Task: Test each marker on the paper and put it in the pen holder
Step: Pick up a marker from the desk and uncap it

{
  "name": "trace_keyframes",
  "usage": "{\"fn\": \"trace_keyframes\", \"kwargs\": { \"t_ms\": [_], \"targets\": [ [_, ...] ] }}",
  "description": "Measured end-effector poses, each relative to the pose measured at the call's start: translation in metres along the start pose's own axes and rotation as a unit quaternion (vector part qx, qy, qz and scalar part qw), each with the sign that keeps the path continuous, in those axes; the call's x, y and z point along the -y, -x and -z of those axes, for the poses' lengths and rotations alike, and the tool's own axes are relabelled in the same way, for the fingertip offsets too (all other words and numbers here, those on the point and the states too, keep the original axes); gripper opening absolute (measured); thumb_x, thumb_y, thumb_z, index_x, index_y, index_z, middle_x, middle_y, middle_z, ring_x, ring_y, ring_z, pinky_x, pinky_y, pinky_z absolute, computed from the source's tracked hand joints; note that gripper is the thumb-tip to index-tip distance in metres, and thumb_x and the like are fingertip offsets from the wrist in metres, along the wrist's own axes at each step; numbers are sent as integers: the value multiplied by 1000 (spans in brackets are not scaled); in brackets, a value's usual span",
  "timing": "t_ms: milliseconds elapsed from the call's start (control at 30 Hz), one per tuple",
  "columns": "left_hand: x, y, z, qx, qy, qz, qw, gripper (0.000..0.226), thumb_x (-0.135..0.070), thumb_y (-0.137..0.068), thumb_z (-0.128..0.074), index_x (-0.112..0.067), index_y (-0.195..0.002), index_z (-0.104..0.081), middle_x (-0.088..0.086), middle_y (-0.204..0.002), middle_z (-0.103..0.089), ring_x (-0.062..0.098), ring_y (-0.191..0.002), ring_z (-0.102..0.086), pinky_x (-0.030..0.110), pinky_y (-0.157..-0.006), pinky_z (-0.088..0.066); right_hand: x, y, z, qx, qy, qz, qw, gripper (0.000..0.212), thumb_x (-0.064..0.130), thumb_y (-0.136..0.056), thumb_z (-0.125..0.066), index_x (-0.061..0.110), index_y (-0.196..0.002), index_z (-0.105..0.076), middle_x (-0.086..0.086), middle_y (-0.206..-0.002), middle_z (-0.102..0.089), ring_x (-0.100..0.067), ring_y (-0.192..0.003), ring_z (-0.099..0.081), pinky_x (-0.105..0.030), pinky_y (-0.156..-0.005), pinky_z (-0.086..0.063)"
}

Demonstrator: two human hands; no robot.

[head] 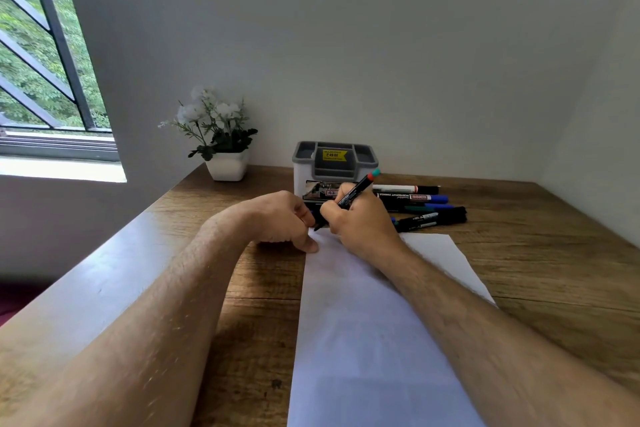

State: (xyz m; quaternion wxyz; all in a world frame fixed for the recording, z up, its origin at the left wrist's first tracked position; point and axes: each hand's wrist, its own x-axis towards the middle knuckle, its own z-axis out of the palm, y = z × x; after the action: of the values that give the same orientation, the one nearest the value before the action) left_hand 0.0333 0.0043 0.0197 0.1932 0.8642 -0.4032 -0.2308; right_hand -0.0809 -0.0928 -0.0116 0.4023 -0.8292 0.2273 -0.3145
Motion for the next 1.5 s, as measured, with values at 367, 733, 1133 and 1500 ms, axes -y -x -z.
{"fn": "trace_keyframes", "kwargs": {
  "t_ms": [367,733,1133,1500],
  "targets": [
    [-3,-1,0,6,3,5,1000,45,-23,-80,-80,-26,-122,-61,-12,-95,-53,8,-86,-48,31,-82,-38,2,-1,1,11,-2,-2,1000,24,12,-83,-62,12,-64,-49,-5,-57,-50,-13,-52,-46,-21,-48,-36],
    [-4,-1,-1,7,0,1,1000,49,-23,-81,-79,-27,-126,-60,-12,-94,-53,10,-90,-49,30,-77,-40,3,1,1,4,2,-7,1000,28,15,-89,-60,20,-63,-50,-5,-67,-63,-14,-62,-57,-22,-53,-40],
    [-4,1,-1,7,3,3,1000,48,-23,-81,-79,-27,-124,-61,-12,-94,-54,11,-93,-50,30,-78,-40,0,-2,1,8,17,3,1000,24,17,-86,-62,14,-65,-51,-15,-69,-66,-13,-59,-55,-20,-48,-40],
    [-5,1,-1,14,11,12,1000,49,-21,-82,-78,-25,-127,-60,-10,-96,-54,13,-98,-49,31,-84,-38,0,-2,3,-13,12,-10,1000,30,13,-87,-60,16,-61,-45,-2,-57,-51,-14,-53,-47,-17,-43,-36]
  ]
}}
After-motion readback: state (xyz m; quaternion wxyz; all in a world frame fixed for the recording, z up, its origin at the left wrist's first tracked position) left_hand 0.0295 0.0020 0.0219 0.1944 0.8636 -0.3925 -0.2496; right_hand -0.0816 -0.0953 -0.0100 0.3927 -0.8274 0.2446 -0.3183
